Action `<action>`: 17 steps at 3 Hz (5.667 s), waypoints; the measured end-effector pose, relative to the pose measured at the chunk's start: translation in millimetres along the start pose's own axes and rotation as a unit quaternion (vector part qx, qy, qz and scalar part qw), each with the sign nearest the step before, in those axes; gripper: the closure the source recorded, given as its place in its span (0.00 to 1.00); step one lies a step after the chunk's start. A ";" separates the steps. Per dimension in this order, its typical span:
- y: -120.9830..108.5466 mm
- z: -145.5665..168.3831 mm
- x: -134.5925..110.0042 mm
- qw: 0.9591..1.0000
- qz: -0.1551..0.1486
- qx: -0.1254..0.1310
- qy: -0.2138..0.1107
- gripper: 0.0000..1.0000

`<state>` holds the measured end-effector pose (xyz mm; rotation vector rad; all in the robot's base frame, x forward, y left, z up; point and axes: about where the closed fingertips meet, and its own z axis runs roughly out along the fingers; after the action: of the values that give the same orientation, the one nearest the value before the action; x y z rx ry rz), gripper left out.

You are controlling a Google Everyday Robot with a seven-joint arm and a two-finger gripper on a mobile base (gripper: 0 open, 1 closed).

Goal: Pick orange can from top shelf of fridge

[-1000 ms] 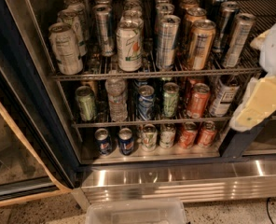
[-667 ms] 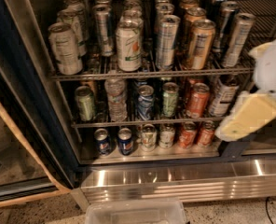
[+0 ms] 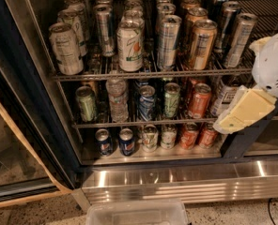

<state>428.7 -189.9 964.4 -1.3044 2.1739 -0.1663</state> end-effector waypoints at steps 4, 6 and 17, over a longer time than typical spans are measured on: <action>-2.3 -18.6 -19.2 0.982 0.119 0.109 -0.094 0.00; -5.2 -20.0 -36.0 0.968 0.159 0.125 -0.150 0.00; -6.5 21.4 -91.3 0.895 0.307 0.137 -0.293 0.53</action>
Offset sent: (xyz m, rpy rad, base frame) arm -0.0072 0.0009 0.0109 0.2194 -0.2412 -0.2938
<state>476.8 -112.6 988.1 -0.3859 1.8314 0.1536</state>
